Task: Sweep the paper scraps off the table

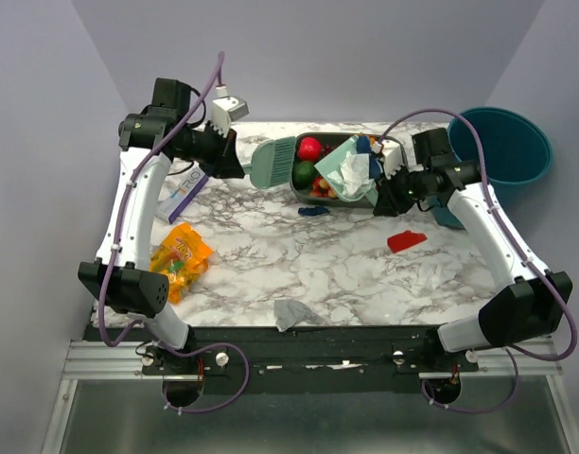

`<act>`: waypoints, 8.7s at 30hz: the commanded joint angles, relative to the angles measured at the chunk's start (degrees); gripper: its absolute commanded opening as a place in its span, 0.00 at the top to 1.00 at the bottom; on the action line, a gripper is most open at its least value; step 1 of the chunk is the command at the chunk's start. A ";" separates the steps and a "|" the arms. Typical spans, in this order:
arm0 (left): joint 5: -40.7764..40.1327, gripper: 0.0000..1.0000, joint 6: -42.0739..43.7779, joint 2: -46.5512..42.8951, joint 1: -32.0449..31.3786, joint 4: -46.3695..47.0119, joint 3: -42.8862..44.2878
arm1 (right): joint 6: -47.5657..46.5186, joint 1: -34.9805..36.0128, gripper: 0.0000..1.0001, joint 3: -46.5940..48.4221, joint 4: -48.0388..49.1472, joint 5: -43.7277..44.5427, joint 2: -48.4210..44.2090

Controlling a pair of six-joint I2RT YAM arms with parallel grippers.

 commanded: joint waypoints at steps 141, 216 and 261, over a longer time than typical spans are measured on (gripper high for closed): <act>4.97 1.00 -91.81 34.48 -39.70 104.72 -24.54 | -1.98 -22.06 1.00 26.81 -6.81 43.63 -6.59; -18.08 1.00 -14.02 1.25 -14.66 12.24 -26.13 | -21.77 -6.24 1.00 -27.77 -27.64 32.46 -15.65; 1.88 1.00 -15.00 21.22 -22.75 7.22 -2.39 | -15.70 0.79 0.99 -23.81 -19.91 30.18 1.94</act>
